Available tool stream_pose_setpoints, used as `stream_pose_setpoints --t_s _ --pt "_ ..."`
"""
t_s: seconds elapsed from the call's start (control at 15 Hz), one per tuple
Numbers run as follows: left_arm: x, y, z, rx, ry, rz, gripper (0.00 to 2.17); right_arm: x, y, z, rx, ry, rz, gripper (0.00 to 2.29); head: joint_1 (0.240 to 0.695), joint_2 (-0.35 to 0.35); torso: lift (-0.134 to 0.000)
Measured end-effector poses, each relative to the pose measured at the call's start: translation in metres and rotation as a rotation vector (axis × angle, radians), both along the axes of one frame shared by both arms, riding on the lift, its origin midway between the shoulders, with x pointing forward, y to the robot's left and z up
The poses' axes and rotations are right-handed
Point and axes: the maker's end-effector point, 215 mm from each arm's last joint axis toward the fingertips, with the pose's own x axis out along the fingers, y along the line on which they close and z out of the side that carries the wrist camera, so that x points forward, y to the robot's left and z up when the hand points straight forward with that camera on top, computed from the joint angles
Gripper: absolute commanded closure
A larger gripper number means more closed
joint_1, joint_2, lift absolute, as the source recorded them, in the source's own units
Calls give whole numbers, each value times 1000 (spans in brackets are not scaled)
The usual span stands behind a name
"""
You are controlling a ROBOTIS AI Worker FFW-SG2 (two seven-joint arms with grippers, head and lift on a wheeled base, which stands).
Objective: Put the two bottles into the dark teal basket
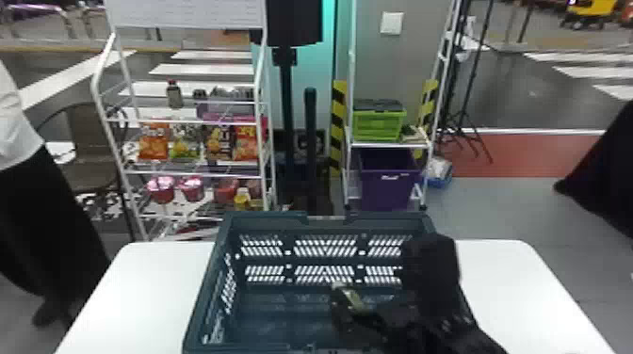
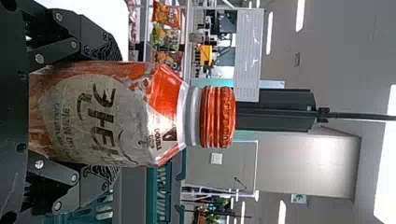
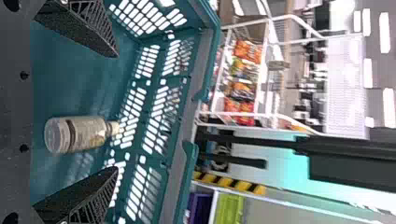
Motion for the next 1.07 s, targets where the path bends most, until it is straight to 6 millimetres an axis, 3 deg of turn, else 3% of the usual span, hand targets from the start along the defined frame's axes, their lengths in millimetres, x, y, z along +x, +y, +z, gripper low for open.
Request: stream_pose_setpoints --t_s 0.2,0.33,0.47,0.6,0.87,1.07 --pt "2 -4 6 0 -10 -2 2145 -36 -31 30 63 -169 -48 12 499 0 0" --pt "3 -5 11 -1 -18 -1 2145 -66 -50 57 138 -312 -82 16 499 0 0" --pt "4 -5 16 -2 -24 3 2145 -97 -68 72 192 -409 -118 16 499 0 0" --pt "5 -5 20 -3 -29 8 2145 -125 -83 62 211 -418 -157 19 499 0 0" --pt "6 -7 28 5 -32 13 2145 -166 -109 15 215 -373 -233 26 499 0 0" --pt "10 -3 34 16 -31 24 2145 -195 -122 -3 223 -390 -256 26 499 0 0"
